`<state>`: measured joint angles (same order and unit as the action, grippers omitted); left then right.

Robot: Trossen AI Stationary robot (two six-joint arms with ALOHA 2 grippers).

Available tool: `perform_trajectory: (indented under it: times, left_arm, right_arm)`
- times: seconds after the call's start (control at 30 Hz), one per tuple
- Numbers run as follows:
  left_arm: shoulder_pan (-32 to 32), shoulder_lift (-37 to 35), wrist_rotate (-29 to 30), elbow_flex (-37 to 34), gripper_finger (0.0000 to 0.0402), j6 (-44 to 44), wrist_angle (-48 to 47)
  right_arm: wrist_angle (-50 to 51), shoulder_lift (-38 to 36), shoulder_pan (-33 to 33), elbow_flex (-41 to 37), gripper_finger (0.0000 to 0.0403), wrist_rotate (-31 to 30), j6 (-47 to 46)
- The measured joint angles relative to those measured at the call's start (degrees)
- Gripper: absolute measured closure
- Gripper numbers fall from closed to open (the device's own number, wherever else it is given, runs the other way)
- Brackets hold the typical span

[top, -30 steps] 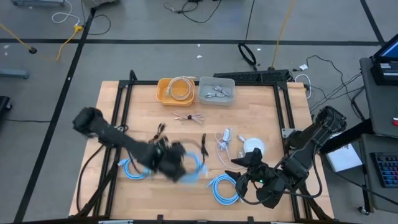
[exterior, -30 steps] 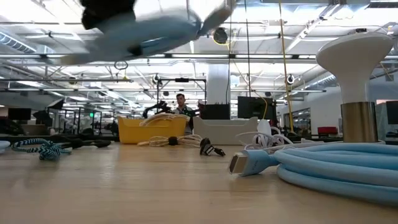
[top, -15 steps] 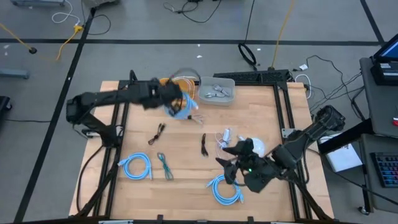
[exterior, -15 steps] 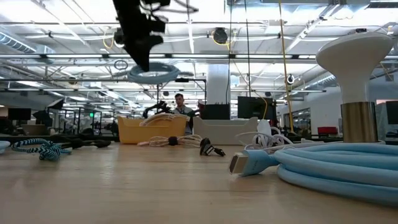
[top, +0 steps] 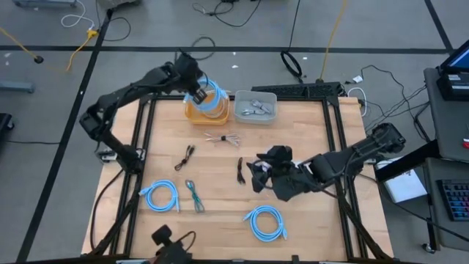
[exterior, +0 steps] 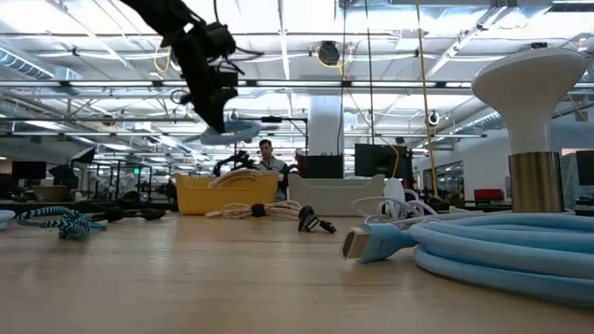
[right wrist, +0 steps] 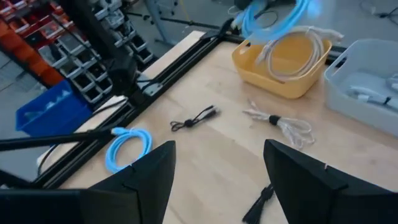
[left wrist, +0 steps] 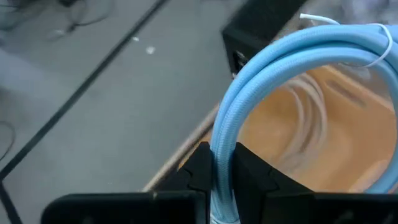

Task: Pick & Place USB Port
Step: Put the middle blue HDMI cable into the yellow bin

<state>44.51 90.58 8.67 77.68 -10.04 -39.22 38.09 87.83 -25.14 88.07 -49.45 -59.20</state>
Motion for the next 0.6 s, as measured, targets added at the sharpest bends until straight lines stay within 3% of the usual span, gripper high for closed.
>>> perform_trajectory:
  times: [0.27, 0.6]
  left_arm:
    - [-1.4, 6.0, -1.4, -6.6, 0.0366, -2.0, 9.3]
    - [-0.7, 9.6, 0.8, -6.8, 0.0366, -1.8, 12.3]
  right_arm:
    - [-0.2, 0.0, 3.8, 0.0, 0.0165, 1.4, 2.3]
    - [-0.2, 0.0, 5.2, 0.0, 0.0165, 3.2, 3.4]
